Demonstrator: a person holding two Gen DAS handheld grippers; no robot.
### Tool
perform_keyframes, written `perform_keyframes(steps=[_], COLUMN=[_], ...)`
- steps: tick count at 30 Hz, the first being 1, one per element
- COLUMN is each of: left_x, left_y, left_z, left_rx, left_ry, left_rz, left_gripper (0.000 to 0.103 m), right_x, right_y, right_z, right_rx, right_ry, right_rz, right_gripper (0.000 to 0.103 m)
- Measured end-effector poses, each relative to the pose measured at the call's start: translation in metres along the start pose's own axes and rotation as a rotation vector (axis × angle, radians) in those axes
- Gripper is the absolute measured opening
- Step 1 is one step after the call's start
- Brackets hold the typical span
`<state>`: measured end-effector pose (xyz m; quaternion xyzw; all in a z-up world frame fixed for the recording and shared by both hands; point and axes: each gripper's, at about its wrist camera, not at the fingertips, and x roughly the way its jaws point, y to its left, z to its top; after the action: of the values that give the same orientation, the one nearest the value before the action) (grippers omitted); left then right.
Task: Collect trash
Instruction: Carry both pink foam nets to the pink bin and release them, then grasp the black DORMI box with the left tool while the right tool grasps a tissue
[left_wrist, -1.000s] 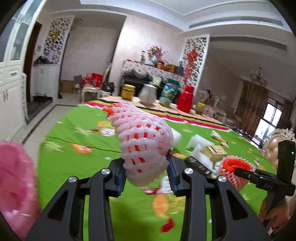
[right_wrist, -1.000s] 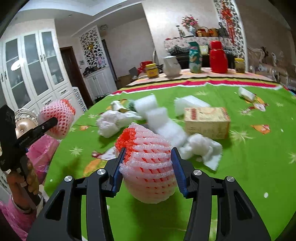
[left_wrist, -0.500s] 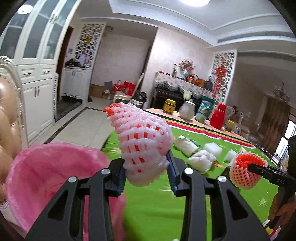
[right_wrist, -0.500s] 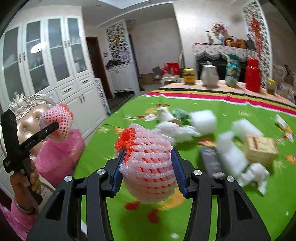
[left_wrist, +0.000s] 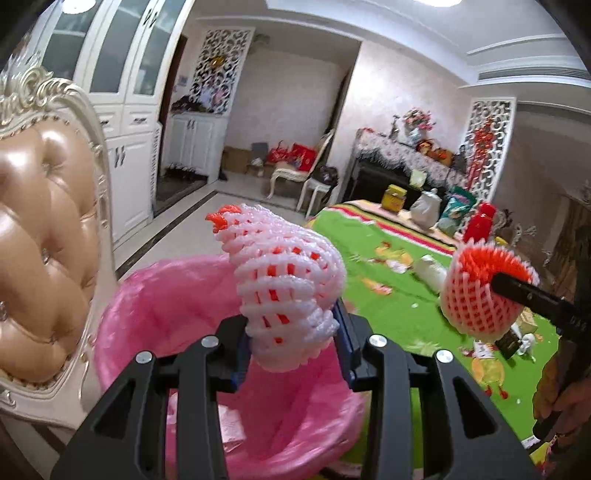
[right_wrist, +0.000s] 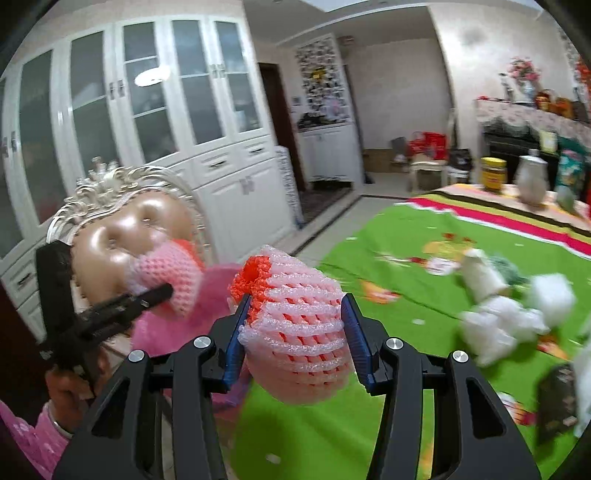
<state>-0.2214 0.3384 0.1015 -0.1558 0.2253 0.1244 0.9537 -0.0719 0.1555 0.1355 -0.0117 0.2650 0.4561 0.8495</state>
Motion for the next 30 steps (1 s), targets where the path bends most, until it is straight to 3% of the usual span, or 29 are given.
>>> perform_keyframes(steps=[11, 14, 16, 17, 18, 19, 25, 30], left_x=[0.020, 0.019, 0.016, 0.013, 0.010, 0.006, -0.017, -0.024], left_y=[0.027, 0.034, 0.037, 0.040, 0.042, 0.045, 0.063, 0.051], left_z=[-0.016, -0.024, -0.027, -0.029, -0.030, -0.030, -0.035, -0.033], left_rx=[-0.018, -0.020, -0.027, -0.029, -0.030, -0.031, -0.053, -0.045], left_ry=[0.107, 0.122, 0.120, 0.111, 0.101, 0.091, 0.057, 0.037], left_rz=[0.071, 0.097, 0.104, 0.119, 0.133, 0.146, 0.204, 0.197], left_gripper=[0.045, 0.058, 0.072, 0.077, 0.084, 0.086, 0.096, 0.098], right_x=[0.059, 0.074, 0.085, 0.090, 0.094, 0.096, 0.092, 0.061], right_y=[0.043, 0.051, 0.056, 0.059, 0.061, 0.062, 0.066, 0.050], right_z=[0.008, 0.006, 0.005, 0.004, 0.003, 0.002, 0.000, 0.000], right_rx=[-0.016, 0.000, 0.009, 0.011, 0.014, 0.017, 0.000, -0.006], right_ry=[0.073, 0.096, 0.121, 0.132, 0.139, 0.135, 0.130, 0.089], right_rz=[0.171, 0.208, 0.243, 0.253, 0.261, 0.265, 0.239, 0.166], right_gripper=[0.049, 0.052, 0.057, 0.068, 0.088, 0.093, 0.093, 0.093])
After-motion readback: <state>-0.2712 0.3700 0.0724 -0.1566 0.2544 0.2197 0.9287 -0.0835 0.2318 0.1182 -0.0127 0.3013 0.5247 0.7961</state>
